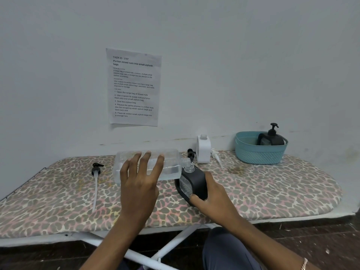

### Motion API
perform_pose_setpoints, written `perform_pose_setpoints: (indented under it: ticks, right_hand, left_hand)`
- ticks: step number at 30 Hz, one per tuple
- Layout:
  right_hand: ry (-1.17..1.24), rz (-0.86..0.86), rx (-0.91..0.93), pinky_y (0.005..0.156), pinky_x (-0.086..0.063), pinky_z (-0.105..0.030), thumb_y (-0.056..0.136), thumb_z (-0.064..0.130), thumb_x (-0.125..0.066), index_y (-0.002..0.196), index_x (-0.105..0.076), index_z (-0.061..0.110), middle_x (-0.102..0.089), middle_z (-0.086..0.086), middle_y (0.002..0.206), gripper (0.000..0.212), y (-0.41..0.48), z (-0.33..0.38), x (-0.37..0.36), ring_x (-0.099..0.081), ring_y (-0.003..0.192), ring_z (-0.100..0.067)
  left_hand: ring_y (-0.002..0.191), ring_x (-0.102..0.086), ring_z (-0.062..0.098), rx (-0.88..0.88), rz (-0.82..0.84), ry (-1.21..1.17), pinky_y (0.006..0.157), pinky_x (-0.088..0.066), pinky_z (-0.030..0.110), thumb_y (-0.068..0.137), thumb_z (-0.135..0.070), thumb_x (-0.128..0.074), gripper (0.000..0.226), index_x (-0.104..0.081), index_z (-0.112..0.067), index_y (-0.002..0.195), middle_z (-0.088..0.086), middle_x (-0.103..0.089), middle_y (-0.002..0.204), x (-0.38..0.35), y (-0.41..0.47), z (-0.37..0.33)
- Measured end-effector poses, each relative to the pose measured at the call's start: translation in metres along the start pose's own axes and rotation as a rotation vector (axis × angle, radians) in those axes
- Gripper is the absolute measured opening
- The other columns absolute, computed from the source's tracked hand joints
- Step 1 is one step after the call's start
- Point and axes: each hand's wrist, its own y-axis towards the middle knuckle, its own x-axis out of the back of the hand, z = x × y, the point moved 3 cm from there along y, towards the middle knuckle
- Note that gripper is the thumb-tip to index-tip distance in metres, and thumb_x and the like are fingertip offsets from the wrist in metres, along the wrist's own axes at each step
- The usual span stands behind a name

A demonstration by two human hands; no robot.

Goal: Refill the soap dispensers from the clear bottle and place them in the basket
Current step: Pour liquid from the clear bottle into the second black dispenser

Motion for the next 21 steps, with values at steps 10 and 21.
perform_pose_setpoints:
  ticks: [10, 21]
  right_hand:
    - [0.001, 0.003, 0.003, 0.078, -0.058, -0.032, 0.084, 0.040, -0.072, 0.126, -0.046, 0.034, -0.067, 0.015, 0.103, 0.049, 0.0004, 0.0002, 0.0002, -0.065, 0.091, -0.002]
    - [-0.002, 0.002, 0.006, 0.071, -0.054, -0.022, 0.086, 0.036, -0.073, 0.122, -0.046, 0.032, -0.066, 0.015, 0.100, 0.045, -0.0002, 0.0008, 0.0002, -0.063, 0.088, 0.000]
  left_hand:
    - [0.129, -0.057, 0.045, -0.001, 0.000, -0.004, 0.108, -0.034, 0.056, 0.059, 0.019, -0.067, 0.082, -0.069, -0.014, 0.134, 0.020, -0.064, 0.136, 0.0017, 0.0003, 0.0000]
    - [0.129, -0.056, 0.044, -0.008, -0.007, -0.004, 0.108, -0.035, 0.056, 0.061, 0.017, -0.067, 0.079, -0.070, -0.015, 0.133, 0.020, -0.064, 0.135, 0.0007, 0.0012, 0.0003]
